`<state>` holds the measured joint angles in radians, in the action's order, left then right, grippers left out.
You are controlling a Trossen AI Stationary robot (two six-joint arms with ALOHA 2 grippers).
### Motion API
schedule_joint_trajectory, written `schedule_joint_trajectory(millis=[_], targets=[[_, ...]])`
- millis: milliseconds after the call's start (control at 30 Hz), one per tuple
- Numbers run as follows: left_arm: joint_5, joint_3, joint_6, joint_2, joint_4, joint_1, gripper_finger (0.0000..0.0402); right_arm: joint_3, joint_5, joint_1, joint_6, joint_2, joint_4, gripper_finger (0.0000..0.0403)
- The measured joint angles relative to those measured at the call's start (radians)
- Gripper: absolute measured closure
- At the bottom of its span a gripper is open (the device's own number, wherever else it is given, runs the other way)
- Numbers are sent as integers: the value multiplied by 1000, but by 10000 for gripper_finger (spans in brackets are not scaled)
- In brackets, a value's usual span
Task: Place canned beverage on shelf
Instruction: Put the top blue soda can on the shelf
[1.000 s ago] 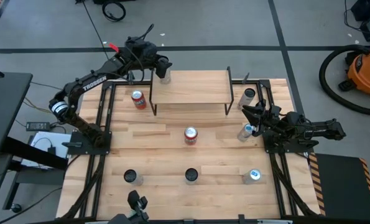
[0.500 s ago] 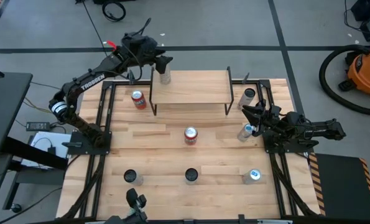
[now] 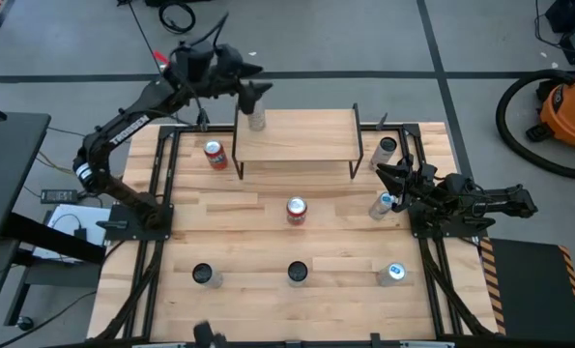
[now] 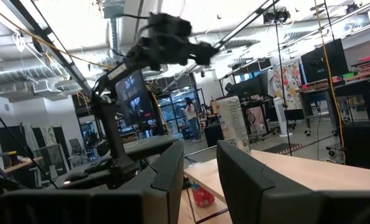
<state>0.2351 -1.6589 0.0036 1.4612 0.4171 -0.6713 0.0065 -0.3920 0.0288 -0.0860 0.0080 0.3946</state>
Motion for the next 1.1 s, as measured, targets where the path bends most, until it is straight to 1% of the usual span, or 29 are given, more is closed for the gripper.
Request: schedule_joint_trajectory(millis=[300, 533, 667, 900, 1000, 1100], targets=[[-13, -5, 0, -66, 29, 173, 90, 0, 0, 0, 0, 0, 0, 296], [-138, -3, 0, -101, 70, 331, 91, 0, 0, 0, 0, 0, 0, 296], [-249, -3, -7, -116, 112, 440, 91, 0, 0, 0, 0, 0, 5, 296], [-427, -3, -17, -121, 121, 628, 91, 0, 7, 1, 0, -1, 107, 296], [-527, -3, -19, -121, 126, 703, 91, 0, 74, 2, 11, 0, 122, 296], [-632, -3, -39, -121, 142, 771, 91, 0, 121, 2, 60, 0, 124, 296]])
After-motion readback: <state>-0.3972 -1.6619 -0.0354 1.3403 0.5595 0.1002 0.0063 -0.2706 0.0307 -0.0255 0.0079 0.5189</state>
